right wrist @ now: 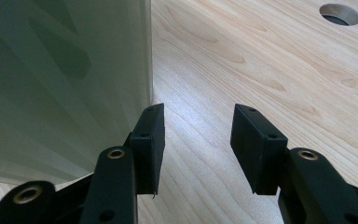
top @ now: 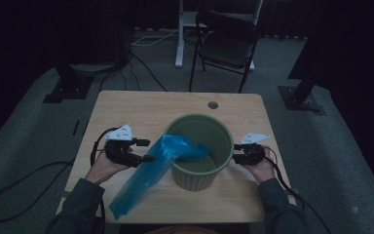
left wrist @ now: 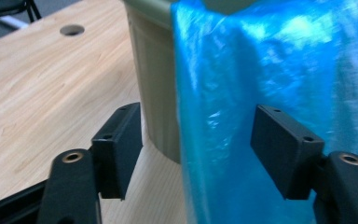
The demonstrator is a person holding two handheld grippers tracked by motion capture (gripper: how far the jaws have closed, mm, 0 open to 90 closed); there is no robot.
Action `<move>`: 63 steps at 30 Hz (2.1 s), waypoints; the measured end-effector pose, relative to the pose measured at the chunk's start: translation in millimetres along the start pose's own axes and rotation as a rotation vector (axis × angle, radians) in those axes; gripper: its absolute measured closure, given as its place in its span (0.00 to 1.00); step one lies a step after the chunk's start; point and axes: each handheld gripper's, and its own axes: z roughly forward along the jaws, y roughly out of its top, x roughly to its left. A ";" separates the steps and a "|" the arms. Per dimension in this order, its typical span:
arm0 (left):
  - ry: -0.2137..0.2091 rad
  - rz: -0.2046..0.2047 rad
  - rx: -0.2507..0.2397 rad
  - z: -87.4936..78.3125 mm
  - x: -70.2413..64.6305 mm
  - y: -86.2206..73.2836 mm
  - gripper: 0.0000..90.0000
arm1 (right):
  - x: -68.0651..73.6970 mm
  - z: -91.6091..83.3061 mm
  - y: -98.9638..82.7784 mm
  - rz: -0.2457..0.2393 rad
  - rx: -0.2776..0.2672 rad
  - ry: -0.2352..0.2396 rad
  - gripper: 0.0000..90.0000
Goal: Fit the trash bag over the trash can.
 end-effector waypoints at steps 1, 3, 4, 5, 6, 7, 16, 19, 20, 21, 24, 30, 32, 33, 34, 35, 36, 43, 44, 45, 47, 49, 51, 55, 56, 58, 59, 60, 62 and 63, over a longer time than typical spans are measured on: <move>-0.010 -0.002 0.003 1.7 0.5 -0.1 0.52 | 0.2 0.0 0.1 -0.001 0.001 -0.001 0.60; 0.008 0.009 0.014 4.9 -1.1 1.1 0.71 | 0.3 -0.3 0.3 -0.003 0.000 -0.001 0.60; 0.038 0.019 0.028 6.4 -2.4 2.7 0.82 | 0.3 -0.5 0.3 -0.003 0.000 -0.002 0.60; 0.056 0.026 0.032 7.2 -3.1 4.4 0.89 | 0.2 -0.7 0.4 -0.002 -0.001 -0.003 0.60; 0.070 0.029 0.031 7.2 -3.5 6.4 0.94 | 0.2 -0.8 0.4 -0.003 -0.001 -0.004 0.60; 0.070 0.029 0.031 7.2 -3.5 6.4 0.98 | 0.2 -0.8 0.4 -0.003 -0.001 -0.004 0.60; 0.175 0.051 -0.037 -1.7 -0.8 33.3 1.00 | 0.8 -8.4 4.8 -0.012 -0.018 -0.020 0.60; 0.189 0.062 -0.053 -1.1 0.4 41.9 1.00 | 0.9 -14.0 8.1 -0.016 -0.034 -0.023 0.62; 0.189 0.062 -0.053 -1.1 0.4 41.9 1.00 | 0.9 -14.0 8.1 -0.016 -0.034 -0.023 0.62; 0.194 0.065 -0.060 -0.6 0.9 44.9 1.00 | 0.8 -16.2 9.2 -0.016 -0.041 -0.023 0.63; 0.200 0.074 -0.079 0.5 2.6 54.2 1.00 | -0.3 -24.5 12.4 -0.011 -0.060 -0.024 0.67; 0.209 0.101 -0.101 4.7 1.2 72.3 1.00 | -2.9 -46.2 20.5 -0.001 -0.100 -0.020 0.76; 0.207 0.112 -0.107 6.4 0.2 77.7 1.00 | -3.9 -53.3 23.6 0.001 -0.112 -0.021 0.78; 0.208 0.119 -0.107 7.3 -0.4 80.2 1.00 | -4.2 -57.0 25.0 0.003 -0.122 -0.020 0.78; 0.209 0.124 -0.106 8.0 -0.7 82.5 1.00 | -4.8 -60.4 26.5 0.006 -0.132 -0.018 0.78; 0.209 0.128 -0.107 8.8 -0.8 84.6 1.00 | -5.2 -63.8 27.9 0.010 -0.140 -0.015 0.78; 0.207 0.129 -0.111 9.6 -1.0 86.5 1.00 | -5.6 -67.1 29.4 0.012 -0.148 -0.012 0.79; 0.208 0.147 -0.115 15.5 -0.9 100.3 1.00 | -1.6 -85.8 47.8 -0.003 -0.219 0.026 0.80; 0.208 0.147 -0.115 15.5 -0.9 100.3 1.00 | -1.6 -85.8 47.8 -0.003 -0.219 0.026 0.80; 0.206 0.152 -0.113 17.2 -1.2 103.0 1.00 | 0.5 -87.6 52.2 -0.010 -0.222 0.033 0.81; 0.205 0.157 -0.112 19.8 -1.8 106.5 1.00 | 6.0 -90.1 62.4 -0.035 -0.235 0.052 0.81; 0.203 0.163 -0.113 22.2 -2.6 109.7 1.00 | 10.4 -91.1 69.2 -0.054 -0.239 0.060 0.82; 0.199 0.167 -0.112 25.4 -3.3 112.0 1.00 | 16.0 -91.4 76.7 -0.076 -0.238 0.073 0.83; 0.192 0.174 -0.109 29.5 -4.6 115.9 1.00 | 28.8 -87.5 92.7 -0.131 -0.232 0.107 0.84; 0.189 0.174 -0.110 30.4 -5.0 116.7 1.00 | 31.4 -85.7 96.2 -0.141 -0.230 0.115 0.84; 0.187 0.182 -0.106 32.2 -5.9 118.5 1.00 | 36.3 -81.5 103.1 -0.158 -0.222 0.127 0.84; 0.187 0.184 -0.104 33.1 -6.4 119.3 1.00 | 38.6 -79.0 106.6 -0.168 -0.221 0.136 0.85; 0.185 0.186 -0.103 34.0 -6.9 120.0 1.00 | 41.1 -76.5 110.0 -0.173 -0.219 0.147 0.85; 0.184 0.189 -0.101 35.2 -7.5 121.1 1.00 | 42.9 -74.7 112.6 -0.178 -0.219 0.154 0.85; 0.182 0.192 -0.102 36.8 -8.5 122.6 1.00 | 45.8 -71.7 117.0 -0.188 -0.216 0.159 0.85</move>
